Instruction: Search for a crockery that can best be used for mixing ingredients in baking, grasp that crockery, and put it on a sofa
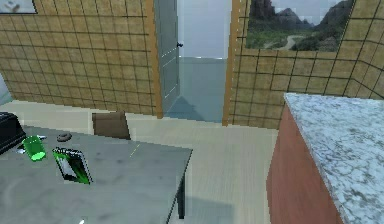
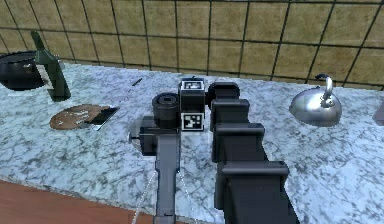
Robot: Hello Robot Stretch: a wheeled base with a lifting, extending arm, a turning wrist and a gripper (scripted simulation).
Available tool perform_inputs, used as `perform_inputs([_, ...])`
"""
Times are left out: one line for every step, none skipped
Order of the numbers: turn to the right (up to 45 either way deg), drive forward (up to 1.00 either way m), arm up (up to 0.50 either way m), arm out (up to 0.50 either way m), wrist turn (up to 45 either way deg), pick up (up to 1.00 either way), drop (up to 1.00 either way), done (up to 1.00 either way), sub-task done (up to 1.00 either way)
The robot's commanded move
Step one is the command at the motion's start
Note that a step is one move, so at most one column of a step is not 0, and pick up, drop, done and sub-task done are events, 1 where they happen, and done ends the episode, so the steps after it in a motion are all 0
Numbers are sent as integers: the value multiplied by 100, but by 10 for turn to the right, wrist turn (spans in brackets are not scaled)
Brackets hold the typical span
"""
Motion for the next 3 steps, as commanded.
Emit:
perform_inputs([0,0,0,0,450,0,0,0,0])
perform_inputs([0,0,0,2,0,0,0,0,0])
perform_inputs([0,0,0,0,450,0,0,0,0])
